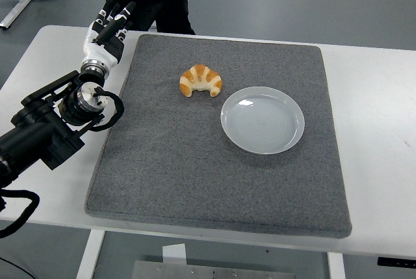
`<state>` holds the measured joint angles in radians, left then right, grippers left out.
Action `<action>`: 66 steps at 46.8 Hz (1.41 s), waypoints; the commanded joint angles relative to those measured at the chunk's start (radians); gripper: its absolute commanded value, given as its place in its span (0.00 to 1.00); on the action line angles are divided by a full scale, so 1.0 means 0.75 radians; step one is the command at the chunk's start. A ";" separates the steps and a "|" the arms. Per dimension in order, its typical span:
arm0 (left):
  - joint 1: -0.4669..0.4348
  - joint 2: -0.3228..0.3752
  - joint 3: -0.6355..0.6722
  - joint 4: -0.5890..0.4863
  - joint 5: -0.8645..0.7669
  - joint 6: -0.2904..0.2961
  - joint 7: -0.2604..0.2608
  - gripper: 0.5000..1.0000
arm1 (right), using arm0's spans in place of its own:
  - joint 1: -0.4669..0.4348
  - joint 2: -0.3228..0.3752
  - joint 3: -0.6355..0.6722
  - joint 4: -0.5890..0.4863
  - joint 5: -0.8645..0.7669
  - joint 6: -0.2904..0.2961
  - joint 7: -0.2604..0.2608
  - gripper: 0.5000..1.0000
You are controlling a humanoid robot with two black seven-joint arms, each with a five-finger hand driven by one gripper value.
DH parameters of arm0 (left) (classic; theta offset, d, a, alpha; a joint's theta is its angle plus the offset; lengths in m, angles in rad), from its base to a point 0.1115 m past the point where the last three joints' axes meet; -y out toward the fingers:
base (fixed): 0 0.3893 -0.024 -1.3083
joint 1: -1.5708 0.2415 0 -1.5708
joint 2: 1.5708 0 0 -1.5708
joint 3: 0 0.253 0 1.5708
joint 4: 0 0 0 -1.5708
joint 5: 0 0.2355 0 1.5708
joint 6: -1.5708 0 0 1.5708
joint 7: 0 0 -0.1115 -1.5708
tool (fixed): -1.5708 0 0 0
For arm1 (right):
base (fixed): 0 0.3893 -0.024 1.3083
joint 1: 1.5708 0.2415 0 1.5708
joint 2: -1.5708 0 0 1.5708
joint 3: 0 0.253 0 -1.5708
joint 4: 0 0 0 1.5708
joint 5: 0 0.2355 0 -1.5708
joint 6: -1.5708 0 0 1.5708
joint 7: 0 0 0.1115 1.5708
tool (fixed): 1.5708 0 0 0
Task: Place the bread on the plate
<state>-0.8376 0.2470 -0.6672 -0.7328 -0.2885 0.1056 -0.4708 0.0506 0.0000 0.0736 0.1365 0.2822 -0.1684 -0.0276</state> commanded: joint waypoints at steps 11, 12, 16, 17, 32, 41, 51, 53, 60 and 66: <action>-0.002 0.006 0.004 -0.021 0.004 -0.030 0.000 1.00 | 0.000 0.000 0.000 0.000 0.000 0.000 0.000 0.90; -0.004 0.008 0.004 -0.017 0.010 -0.040 0.000 1.00 | 0.000 0.000 0.000 0.000 0.000 0.000 0.000 0.90; -0.024 0.010 0.010 -0.009 0.080 -0.036 0.000 1.00 | 0.000 0.000 0.000 0.000 0.000 0.002 0.000 0.90; -0.027 0.010 0.010 -0.007 0.104 -0.034 0.000 1.00 | 0.000 0.000 0.000 0.000 0.000 0.000 0.000 0.90; -0.069 0.010 0.010 0.018 0.658 0.096 0.014 1.00 | 0.000 0.000 0.000 0.000 0.000 0.000 0.000 0.90; -0.145 0.037 0.051 0.001 0.775 0.172 0.063 0.99 | 0.000 0.000 0.000 0.000 0.000 0.000 0.000 0.91; -0.348 0.131 0.468 -0.005 0.759 0.166 0.102 1.00 | 0.000 0.000 0.000 0.000 0.000 0.002 0.000 0.90; -0.378 0.143 0.517 -0.003 0.759 0.164 0.108 1.00 | 0.000 0.000 0.000 0.002 0.000 0.000 0.000 0.90; -0.458 0.180 0.673 -0.025 0.771 0.107 0.163 1.00 | 0.000 0.000 0.000 0.000 0.000 0.000 0.000 0.90; -0.546 0.211 0.844 -0.025 0.775 0.025 0.182 1.00 | 0.000 0.000 0.000 0.000 0.000 0.002 0.000 0.91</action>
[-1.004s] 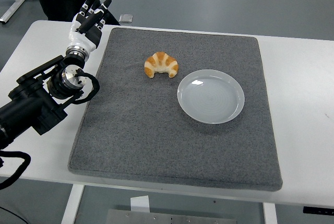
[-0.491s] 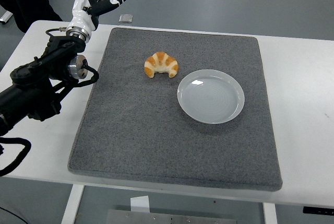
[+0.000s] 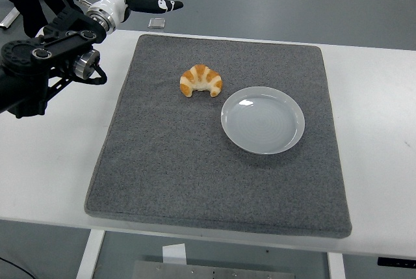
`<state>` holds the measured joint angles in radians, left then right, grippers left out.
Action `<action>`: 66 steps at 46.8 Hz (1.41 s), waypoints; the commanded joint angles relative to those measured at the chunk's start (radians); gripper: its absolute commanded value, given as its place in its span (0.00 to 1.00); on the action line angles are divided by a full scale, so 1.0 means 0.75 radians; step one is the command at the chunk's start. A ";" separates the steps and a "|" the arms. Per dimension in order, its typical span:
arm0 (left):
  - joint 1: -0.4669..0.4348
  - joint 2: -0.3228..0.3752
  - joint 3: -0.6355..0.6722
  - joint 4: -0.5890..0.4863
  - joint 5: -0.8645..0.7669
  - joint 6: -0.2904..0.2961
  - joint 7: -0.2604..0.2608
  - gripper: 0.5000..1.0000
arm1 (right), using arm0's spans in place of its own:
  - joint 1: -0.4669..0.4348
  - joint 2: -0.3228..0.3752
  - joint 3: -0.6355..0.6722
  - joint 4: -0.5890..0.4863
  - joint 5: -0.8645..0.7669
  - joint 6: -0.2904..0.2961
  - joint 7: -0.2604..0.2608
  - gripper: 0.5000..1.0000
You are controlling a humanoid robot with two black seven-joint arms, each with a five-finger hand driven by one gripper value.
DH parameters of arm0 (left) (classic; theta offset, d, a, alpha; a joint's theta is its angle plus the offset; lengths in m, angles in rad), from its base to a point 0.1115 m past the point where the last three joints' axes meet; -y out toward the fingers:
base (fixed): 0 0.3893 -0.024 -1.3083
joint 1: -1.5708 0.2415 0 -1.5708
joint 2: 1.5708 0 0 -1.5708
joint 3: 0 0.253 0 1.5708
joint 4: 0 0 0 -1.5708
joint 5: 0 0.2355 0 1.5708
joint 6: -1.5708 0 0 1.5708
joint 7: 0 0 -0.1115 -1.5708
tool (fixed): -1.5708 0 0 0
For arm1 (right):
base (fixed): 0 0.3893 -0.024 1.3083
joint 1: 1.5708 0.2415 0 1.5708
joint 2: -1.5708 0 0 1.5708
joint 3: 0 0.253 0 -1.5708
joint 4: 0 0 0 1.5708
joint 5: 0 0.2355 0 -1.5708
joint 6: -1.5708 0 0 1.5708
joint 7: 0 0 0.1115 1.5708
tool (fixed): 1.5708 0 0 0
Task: Place the bread on the plate
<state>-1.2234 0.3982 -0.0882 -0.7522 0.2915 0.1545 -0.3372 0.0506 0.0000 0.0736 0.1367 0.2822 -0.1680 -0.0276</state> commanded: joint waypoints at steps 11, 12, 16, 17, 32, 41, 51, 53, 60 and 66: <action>-0.120 0.013 0.293 -0.028 0.051 -0.136 0.002 1.00 | 0.000 0.000 0.000 0.000 0.000 -0.001 0.000 0.90; -0.130 0.013 0.320 -0.038 0.067 -0.141 0.002 1.00 | 0.000 0.000 0.000 0.000 0.000 0.001 0.000 0.90; -0.169 0.025 0.416 -0.087 0.137 -0.145 0.004 0.99 | 0.000 0.000 0.000 0.000 0.000 0.001 0.000 0.90; -0.179 0.029 0.439 -0.097 0.151 -0.145 0.004 0.99 | 0.000 0.000 0.000 0.000 0.000 0.001 0.000 0.90; -0.281 0.017 0.661 -0.124 0.202 -0.130 0.034 0.99 | 0.000 0.000 0.000 0.000 0.000 -0.001 0.000 0.90; -0.304 -0.015 0.743 -0.118 0.202 -0.128 0.045 0.99 | 0.000 0.000 0.000 0.000 0.000 -0.001 0.000 0.90; -0.324 -0.060 0.805 -0.108 0.202 -0.126 0.051 0.98 | 0.000 0.000 0.000 0.000 0.000 0.001 0.000 0.90; -0.324 -0.073 0.807 -0.106 0.200 -0.122 0.075 0.98 | 0.000 0.000 0.000 0.000 0.000 0.001 0.000 0.90; -0.322 -0.091 0.797 -0.093 0.184 -0.118 0.126 0.98 | 0.000 0.000 0.000 0.000 0.000 -0.001 0.000 0.90; -0.306 -0.134 0.795 -0.093 0.182 -0.087 0.135 0.97 | 0.000 0.000 0.000 0.000 0.000 -0.001 0.000 0.90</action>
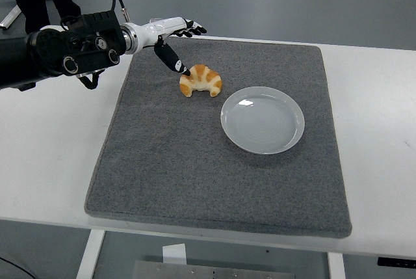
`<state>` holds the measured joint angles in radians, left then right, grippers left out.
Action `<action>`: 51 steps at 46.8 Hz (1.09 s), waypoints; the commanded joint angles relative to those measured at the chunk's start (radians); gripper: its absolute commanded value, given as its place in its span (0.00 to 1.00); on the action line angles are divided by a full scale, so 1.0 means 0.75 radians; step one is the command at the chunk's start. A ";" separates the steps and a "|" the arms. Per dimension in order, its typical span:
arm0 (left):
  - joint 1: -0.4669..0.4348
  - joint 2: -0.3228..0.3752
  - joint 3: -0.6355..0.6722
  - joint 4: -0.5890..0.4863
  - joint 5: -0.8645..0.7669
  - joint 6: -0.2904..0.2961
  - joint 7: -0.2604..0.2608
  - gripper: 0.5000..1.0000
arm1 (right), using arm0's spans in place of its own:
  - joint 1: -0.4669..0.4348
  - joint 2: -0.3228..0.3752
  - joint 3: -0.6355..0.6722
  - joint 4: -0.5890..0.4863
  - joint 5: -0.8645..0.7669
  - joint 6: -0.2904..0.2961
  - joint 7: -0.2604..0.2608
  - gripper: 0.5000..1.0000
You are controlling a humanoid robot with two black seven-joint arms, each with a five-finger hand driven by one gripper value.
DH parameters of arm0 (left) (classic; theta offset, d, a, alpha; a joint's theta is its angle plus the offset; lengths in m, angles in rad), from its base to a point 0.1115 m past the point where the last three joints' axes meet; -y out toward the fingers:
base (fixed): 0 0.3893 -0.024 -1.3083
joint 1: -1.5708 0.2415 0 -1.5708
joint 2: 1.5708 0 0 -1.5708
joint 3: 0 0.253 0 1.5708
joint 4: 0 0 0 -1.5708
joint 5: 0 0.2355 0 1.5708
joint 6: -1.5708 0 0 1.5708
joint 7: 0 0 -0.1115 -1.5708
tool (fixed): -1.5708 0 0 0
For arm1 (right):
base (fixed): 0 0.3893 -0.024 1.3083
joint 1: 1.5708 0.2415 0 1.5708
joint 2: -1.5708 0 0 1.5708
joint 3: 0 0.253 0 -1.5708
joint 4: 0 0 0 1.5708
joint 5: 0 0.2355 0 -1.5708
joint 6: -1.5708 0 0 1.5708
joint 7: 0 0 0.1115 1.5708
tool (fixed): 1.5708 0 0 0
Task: Place the bread on the plate
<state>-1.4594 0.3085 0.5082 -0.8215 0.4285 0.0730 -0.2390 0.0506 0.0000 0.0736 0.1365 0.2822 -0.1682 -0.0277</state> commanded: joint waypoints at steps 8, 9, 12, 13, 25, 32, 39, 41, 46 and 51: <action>0.050 -0.041 -0.001 -0.001 -0.001 0.058 0.030 0.96 | 0.000 0.000 0.000 0.000 0.000 -0.001 0.000 0.90; 0.052 -0.043 -0.001 -0.001 -0.001 0.064 0.030 0.96 | 0.000 0.000 0.000 0.000 0.000 0.001 0.000 0.90; 0.062 -0.047 -0.001 0.001 -0.001 0.072 0.030 0.96 | 0.000 0.000 0.000 0.000 0.000 -0.001 0.000 0.90; 0.064 -0.049 -0.001 0.003 -0.001 0.072 0.030 0.96 | 0.000 0.000 0.000 0.002 0.000 0.001 0.000 0.90; 0.107 -0.104 -0.003 0.073 -0.001 0.109 0.032 0.95 | 0.000 0.000 0.000 0.000 0.000 -0.001 0.000 0.90; 0.132 -0.129 -0.003 0.097 0.001 0.128 0.032 0.94 | 0.000 0.000 0.000 0.000 0.000 0.001 0.000 0.90; 0.164 -0.160 -0.003 0.165 -0.001 0.130 0.032 0.91 | 0.000 0.000 0.000 0.000 0.000 -0.001 0.000 0.90; 0.168 -0.162 -0.005 0.181 -0.001 0.130 0.032 0.91 | 0.000 0.000 0.000 0.000 0.000 -0.001 0.000 0.90; 0.183 -0.180 -0.021 0.201 -0.001 0.134 0.032 0.91 | 0.000 0.000 0.000 0.000 0.000 -0.001 0.000 0.91; 0.203 -0.211 -0.029 0.259 0.001 0.138 0.032 0.91 | 0.000 0.000 0.000 0.000 0.000 -0.001 0.000 0.90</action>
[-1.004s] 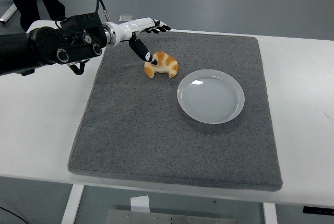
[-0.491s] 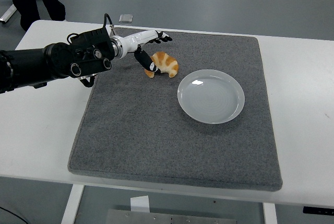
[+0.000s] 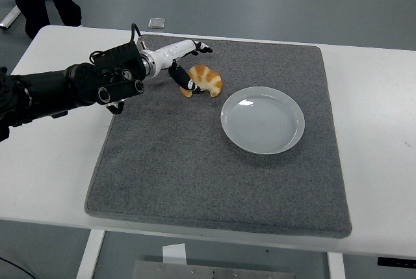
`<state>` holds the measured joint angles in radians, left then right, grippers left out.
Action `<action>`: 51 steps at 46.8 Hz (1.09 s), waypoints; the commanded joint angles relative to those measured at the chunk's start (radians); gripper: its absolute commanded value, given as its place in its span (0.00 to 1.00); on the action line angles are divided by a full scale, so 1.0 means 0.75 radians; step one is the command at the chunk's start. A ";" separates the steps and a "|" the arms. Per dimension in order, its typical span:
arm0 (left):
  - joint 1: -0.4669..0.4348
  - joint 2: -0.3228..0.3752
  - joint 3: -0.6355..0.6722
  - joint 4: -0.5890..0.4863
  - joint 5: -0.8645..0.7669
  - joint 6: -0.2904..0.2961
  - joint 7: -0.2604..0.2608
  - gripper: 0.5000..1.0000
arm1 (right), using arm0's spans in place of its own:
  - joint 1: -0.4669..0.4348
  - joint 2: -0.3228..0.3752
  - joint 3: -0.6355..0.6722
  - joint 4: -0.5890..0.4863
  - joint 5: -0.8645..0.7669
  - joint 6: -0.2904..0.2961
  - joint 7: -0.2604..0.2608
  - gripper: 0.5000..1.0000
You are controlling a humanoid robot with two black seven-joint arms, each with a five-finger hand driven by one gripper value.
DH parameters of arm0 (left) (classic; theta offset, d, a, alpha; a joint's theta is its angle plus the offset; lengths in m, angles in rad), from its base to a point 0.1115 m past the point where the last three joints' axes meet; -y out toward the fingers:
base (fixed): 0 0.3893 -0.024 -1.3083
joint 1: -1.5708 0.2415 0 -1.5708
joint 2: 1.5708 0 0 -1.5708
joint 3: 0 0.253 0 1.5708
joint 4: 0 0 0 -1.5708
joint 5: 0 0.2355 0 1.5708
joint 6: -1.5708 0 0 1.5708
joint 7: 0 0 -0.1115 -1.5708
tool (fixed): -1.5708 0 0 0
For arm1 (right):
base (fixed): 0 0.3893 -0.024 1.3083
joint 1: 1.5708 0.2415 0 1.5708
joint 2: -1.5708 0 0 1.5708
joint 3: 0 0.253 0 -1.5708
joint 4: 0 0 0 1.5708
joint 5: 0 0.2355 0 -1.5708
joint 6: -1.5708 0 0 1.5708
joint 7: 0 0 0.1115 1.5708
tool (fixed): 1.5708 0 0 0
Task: Place the bread on the plate
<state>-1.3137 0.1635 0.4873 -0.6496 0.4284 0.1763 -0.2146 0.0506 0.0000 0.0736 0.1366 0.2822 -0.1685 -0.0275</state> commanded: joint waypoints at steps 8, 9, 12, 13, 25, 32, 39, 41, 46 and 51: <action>0.021 -0.042 -0.003 0.058 0.001 0.000 0.000 0.91 | 0.000 0.000 0.000 0.000 0.000 0.002 0.000 0.90; 0.021 -0.042 -0.003 0.058 0.001 0.000 0.000 0.91 | 0.000 0.000 0.000 0.000 0.000 0.000 0.000 0.90; 0.021 -0.048 -0.003 0.064 0.001 0.000 0.000 0.91 | 0.000 0.000 0.000 0.002 0.000 0.002 0.000 0.90; 0.023 -0.054 -0.003 0.073 0.001 0.000 0.000 0.91 | 0.000 0.000 0.000 0.000 0.000 0.002 0.000 0.90; 0.046 -0.095 -0.001 0.144 0.006 -0.008 0.000 0.90 | 0.000 0.000 0.000 0.000 0.000 0.002 0.000 0.90; 0.054 -0.099 -0.001 0.144 0.010 -0.008 0.000 0.89 | 0.000 0.000 0.000 0.002 0.000 0.000 0.000 0.90; 0.060 -0.101 0.001 0.144 0.014 -0.008 0.000 0.87 | 0.000 0.000 0.000 0.000 0.000 0.002 0.000 0.90; 0.062 -0.101 0.001 0.144 0.014 -0.008 0.000 0.86 | 0.000 0.000 0.000 0.000 0.000 0.000 0.000 0.90; 0.062 -0.101 0.001 0.142 0.016 -0.010 0.000 0.83 | 0.000 0.000 0.000 0.000 0.000 0.000 0.000 0.90; 0.062 -0.101 0.003 0.138 0.016 -0.012 0.000 0.80 | 0.000 0.000 0.000 0.000 0.000 0.000 0.000 0.90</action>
<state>-1.2671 0.0874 0.4891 -0.5429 0.4402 0.1688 -0.2148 0.0506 0.0000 0.0736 0.1365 0.2823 -0.1684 -0.0277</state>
